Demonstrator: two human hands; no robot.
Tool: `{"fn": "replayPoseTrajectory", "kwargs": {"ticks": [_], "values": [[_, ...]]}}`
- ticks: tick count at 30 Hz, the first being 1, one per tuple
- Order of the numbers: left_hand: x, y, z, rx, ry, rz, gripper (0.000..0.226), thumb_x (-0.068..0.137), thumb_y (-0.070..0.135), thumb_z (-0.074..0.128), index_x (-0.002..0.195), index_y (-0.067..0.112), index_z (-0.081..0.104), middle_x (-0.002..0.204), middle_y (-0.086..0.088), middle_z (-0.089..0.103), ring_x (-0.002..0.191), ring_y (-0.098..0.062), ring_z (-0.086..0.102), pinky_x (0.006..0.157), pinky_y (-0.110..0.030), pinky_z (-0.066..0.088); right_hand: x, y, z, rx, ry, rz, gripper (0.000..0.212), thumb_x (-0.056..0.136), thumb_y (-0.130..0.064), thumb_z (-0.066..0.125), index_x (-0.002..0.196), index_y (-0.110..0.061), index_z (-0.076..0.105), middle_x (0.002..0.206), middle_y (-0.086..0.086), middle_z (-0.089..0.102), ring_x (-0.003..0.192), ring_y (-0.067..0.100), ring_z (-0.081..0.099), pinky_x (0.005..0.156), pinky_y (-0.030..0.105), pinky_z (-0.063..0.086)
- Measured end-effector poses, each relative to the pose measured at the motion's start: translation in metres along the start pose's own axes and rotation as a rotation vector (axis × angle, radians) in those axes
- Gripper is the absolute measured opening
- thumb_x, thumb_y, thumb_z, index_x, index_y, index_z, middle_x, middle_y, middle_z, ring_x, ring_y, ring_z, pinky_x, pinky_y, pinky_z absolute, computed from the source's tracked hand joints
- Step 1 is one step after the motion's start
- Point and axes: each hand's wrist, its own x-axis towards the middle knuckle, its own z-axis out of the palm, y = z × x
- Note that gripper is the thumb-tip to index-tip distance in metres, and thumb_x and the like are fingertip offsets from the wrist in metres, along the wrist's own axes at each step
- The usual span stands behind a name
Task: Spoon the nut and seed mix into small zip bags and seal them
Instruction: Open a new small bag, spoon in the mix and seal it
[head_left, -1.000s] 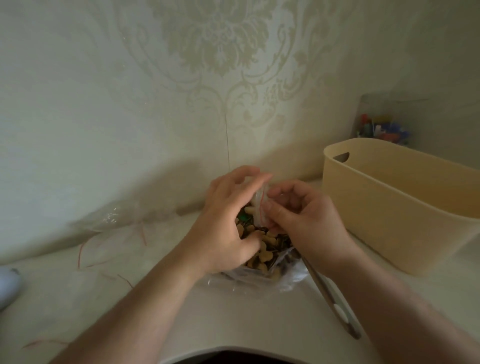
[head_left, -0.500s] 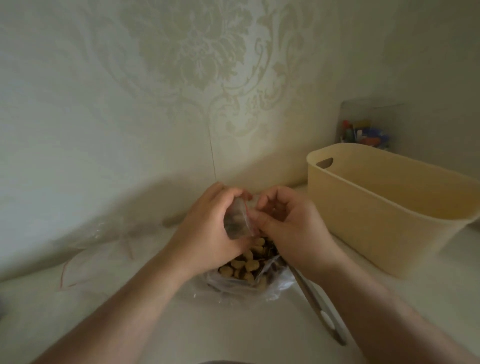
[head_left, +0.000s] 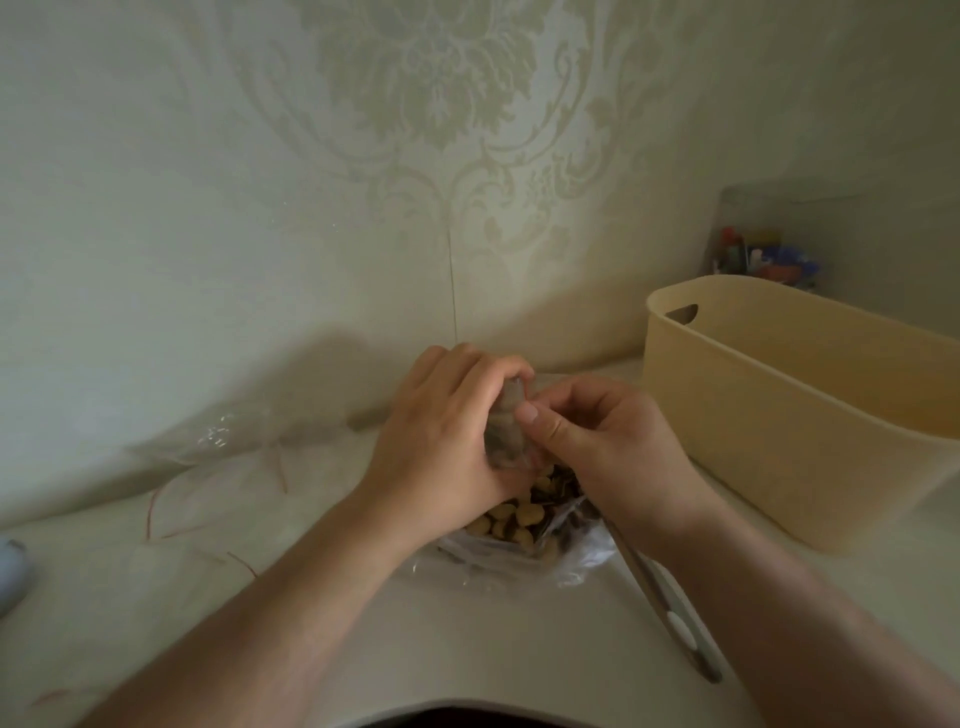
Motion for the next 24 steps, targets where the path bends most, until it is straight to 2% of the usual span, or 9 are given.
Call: {"fn": "replayPoseTrajectory", "kwargs": {"ticks": [2, 6, 8, 10, 13, 15, 17, 20, 24], "values": [[-0.001, 0.0, -0.001, 0.015, -0.035, -0.004, 0.063, 0.075, 0.047, 0.077, 0.127, 0.014, 0.064, 0.109, 0.003, 0.058, 0.1, -0.019, 0.05, 0.087, -0.032, 0.046, -0.001, -0.001, 0.001, -0.026, 0.089, -0.019, 0.018, 0.094, -0.014, 0.075, 0.079, -0.005, 0.072, 0.064, 0.006, 0.069, 0.059, 0.016, 0.065, 0.058, 0.025, 0.056], [-0.001, 0.003, -0.004, -0.046, -0.092, -0.043, 0.073, 0.075, 0.056, 0.077, 0.137, 0.02, 0.06, 0.114, 0.008, 0.055, 0.108, -0.015, 0.049, 0.092, -0.035, 0.049, 0.0, -0.001, 0.003, -0.138, 0.222, -0.053, 0.018, 0.093, -0.019, 0.078, 0.079, -0.009, 0.071, 0.06, -0.005, 0.067, 0.053, 0.003, 0.061, 0.05, 0.016, 0.048], [-0.001, 0.003, -0.005, -0.077, -0.088, -0.065, 0.074, 0.076, 0.058, 0.076, 0.137, 0.02, 0.061, 0.116, 0.009, 0.055, 0.112, -0.015, 0.048, 0.095, -0.032, 0.048, 0.001, -0.002, 0.003, -0.142, 0.227, -0.064, 0.02, 0.091, -0.023, 0.079, 0.08, -0.009, 0.071, 0.062, -0.003, 0.069, 0.056, 0.005, 0.063, 0.051, 0.017, 0.049], [-0.002, 0.002, -0.006, -0.106, -0.088, -0.1, 0.073, 0.074, 0.057, 0.082, 0.136, 0.022, 0.062, 0.117, 0.01, 0.056, 0.114, -0.013, 0.048, 0.097, -0.022, 0.043, 0.001, -0.003, -0.001, -0.15, 0.198, -0.08, 0.021, 0.09, -0.03, 0.078, 0.08, -0.012, 0.073, 0.067, -0.003, 0.071, 0.06, 0.006, 0.065, 0.054, 0.017, 0.05], [-0.003, -0.002, -0.009, -0.171, -0.083, -0.165, 0.074, 0.07, 0.054, 0.089, 0.134, 0.03, 0.06, 0.119, 0.019, 0.056, 0.118, -0.008, 0.049, 0.097, -0.008, 0.034, 0.005, -0.006, -0.022, -0.324, 0.076, -0.083, 0.018, 0.092, -0.043, 0.07, 0.082, -0.029, 0.075, 0.07, -0.005, 0.07, 0.063, 0.007, 0.061, 0.059, 0.019, 0.05], [-0.005, -0.005, -0.013, -0.24, -0.085, -0.22, 0.076, 0.069, 0.056, 0.088, 0.136, 0.039, 0.055, 0.123, 0.029, 0.053, 0.123, -0.001, 0.049, 0.1, -0.005, 0.033, 0.007, -0.006, -0.044, -0.602, -0.036, -0.033, 0.013, 0.099, -0.036, 0.069, 0.087, -0.038, 0.075, 0.079, -0.013, 0.072, 0.067, 0.001, 0.061, 0.064, 0.018, 0.049], [-0.006, -0.008, -0.016, -0.33, -0.094, -0.29, 0.077, 0.069, 0.058, 0.089, 0.135, 0.046, 0.052, 0.127, 0.03, 0.054, 0.127, 0.003, 0.05, 0.102, -0.009, 0.037, 0.005, -0.004, -0.062, -0.829, -0.167, 0.022, 0.028, 0.098, -0.021, 0.069, 0.087, -0.046, 0.073, 0.086, -0.027, 0.068, 0.079, -0.006, 0.061, 0.067, 0.012, 0.044], [-0.006, -0.011, -0.019, -0.483, -0.111, -0.353, 0.075, 0.068, 0.061, 0.088, 0.132, 0.049, 0.051, 0.125, 0.023, 0.062, 0.123, -0.001, 0.059, 0.101, -0.021, 0.047, 0.003, 0.004, -0.076, -0.984, -0.388, 0.057, 0.054, 0.089, -0.002, 0.07, 0.083, -0.056, 0.071, 0.092, -0.024, 0.061, 0.088, -0.009, 0.057, 0.073, 0.012, 0.043], [-0.003, -0.018, -0.019, -0.628, -0.233, -0.391, 0.073, 0.069, 0.059, 0.087, 0.13, 0.042, 0.052, 0.116, 0.01, 0.069, 0.112, -0.013, 0.068, 0.096, -0.037, 0.055, 0.002, 0.011, -0.073, -0.978, -0.526, 0.088, 0.044, 0.083, -0.017, 0.083, 0.091, -0.058, 0.07, 0.102, -0.034, 0.052, 0.097, -0.013, 0.053, 0.078, 0.007, 0.043]]}}
